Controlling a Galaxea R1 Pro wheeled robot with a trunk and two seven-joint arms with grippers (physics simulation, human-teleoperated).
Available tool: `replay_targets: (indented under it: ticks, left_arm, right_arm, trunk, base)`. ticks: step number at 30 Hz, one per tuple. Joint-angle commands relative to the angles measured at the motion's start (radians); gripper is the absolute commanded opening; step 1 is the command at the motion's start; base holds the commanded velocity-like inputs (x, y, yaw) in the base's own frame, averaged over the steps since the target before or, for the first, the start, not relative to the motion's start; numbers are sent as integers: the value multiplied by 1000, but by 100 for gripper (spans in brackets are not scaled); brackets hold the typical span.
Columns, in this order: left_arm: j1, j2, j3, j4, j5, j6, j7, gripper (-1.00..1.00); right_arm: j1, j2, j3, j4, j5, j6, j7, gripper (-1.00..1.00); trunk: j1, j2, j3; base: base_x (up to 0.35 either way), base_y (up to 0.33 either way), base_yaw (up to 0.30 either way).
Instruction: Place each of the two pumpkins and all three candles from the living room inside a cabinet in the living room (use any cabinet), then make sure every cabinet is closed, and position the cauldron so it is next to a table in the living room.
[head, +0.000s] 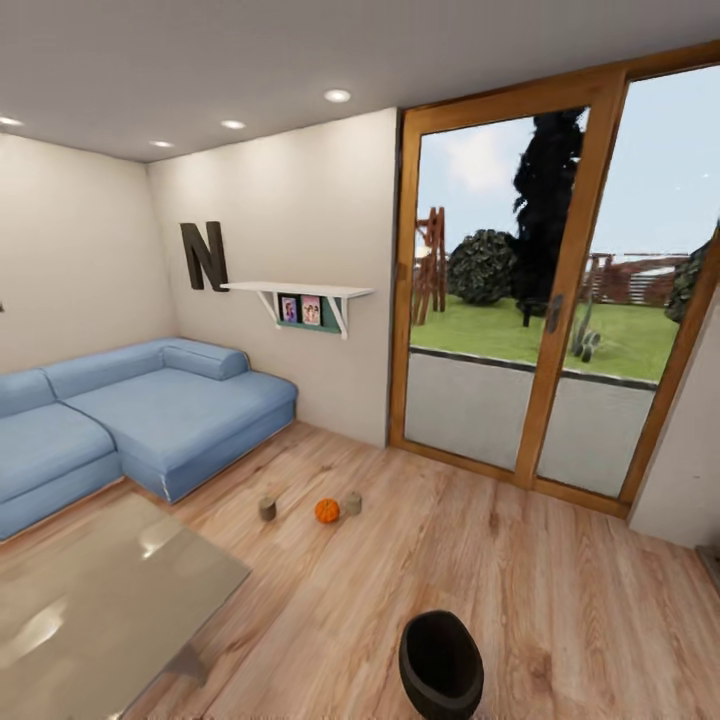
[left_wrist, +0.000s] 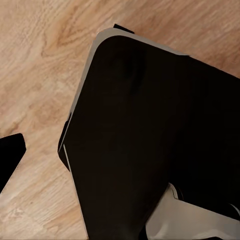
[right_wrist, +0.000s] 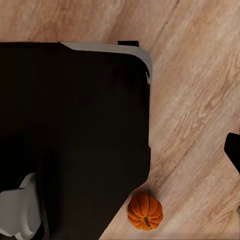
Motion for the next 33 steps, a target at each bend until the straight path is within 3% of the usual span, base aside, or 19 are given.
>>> replay_targets:
  ticks: [1, 19, 33]
  left_arm:
    - [0, 1, 8, -1, 0, -2, -1, 100]
    - [0, 2, 8, -1, 0, -2, -1, 100]
    - [0, 2, 8, 0, 0, -2, -1, 100]
  right_arm:
    - [-1, 0, 0, 1, 0, -2, 0, 100]
    - [-1, -1, 0, 1, 0, -2, 0, 100]
    - [-1, -1, 0, 1, 0, -2, 0, 100]
  trunk:
    - [0, -1, -2]
    - [0, -1, -2]
    - [0, -1, -2]
  base:
    - [-232, 234, -13]
    - [-230, 235, -213]
    - [-18, 20, -258]
